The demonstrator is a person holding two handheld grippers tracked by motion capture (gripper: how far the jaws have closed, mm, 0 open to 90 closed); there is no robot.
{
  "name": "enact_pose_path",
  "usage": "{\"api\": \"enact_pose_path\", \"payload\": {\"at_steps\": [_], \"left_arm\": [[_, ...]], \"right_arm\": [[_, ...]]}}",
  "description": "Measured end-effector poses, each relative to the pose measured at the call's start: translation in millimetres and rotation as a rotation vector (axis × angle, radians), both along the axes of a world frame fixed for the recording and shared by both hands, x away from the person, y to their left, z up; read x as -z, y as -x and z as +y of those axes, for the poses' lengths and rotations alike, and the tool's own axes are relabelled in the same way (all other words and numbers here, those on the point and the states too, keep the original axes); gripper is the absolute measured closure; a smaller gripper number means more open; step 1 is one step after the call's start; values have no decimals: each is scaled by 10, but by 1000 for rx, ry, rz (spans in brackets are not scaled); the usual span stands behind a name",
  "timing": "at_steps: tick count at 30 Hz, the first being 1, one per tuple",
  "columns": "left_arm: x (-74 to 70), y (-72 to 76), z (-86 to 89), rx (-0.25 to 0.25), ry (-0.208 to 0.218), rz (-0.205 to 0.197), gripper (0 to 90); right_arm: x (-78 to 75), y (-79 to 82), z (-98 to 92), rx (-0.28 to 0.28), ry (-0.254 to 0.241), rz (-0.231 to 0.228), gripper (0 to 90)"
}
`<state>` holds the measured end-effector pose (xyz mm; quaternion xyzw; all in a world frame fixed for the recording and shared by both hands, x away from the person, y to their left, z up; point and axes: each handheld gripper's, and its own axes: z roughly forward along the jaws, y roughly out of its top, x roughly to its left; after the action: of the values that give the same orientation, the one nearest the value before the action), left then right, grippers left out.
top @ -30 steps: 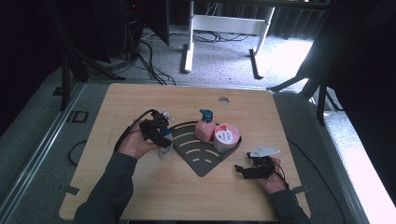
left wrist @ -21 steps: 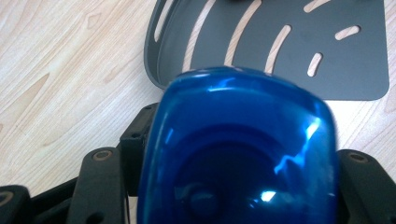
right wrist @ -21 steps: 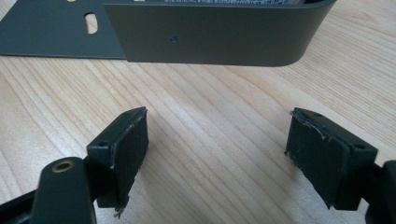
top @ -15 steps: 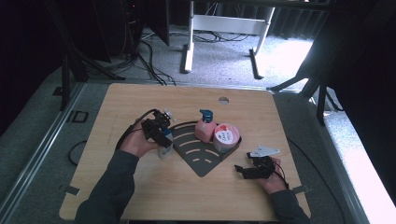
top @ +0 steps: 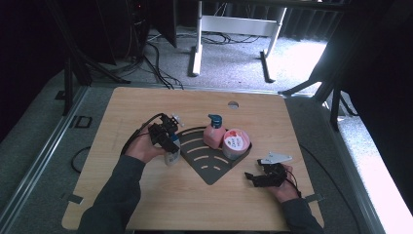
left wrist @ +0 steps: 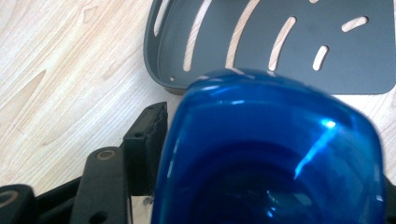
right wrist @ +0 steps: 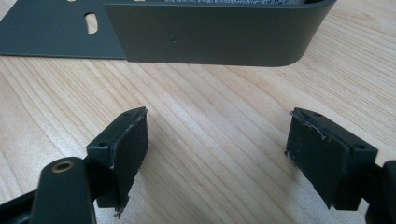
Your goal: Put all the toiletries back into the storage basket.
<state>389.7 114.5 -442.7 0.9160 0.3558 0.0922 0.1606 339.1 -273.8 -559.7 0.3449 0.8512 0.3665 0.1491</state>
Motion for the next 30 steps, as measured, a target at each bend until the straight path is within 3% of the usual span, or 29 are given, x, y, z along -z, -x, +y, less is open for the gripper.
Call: {"api": "enact_pose_path", "payload": {"at_steps": [13,23,30], "left_arm": [[-2,-13,16,14,24,17,498],[-7,-31,6,14,18,24,436],[-10,-39,18,23,14,57,518]], "right_arm": [[0,0,0,0,0,0,205],[0,0,0,0,0,0,205],[0,0,0,-1,0,0,204]]}}
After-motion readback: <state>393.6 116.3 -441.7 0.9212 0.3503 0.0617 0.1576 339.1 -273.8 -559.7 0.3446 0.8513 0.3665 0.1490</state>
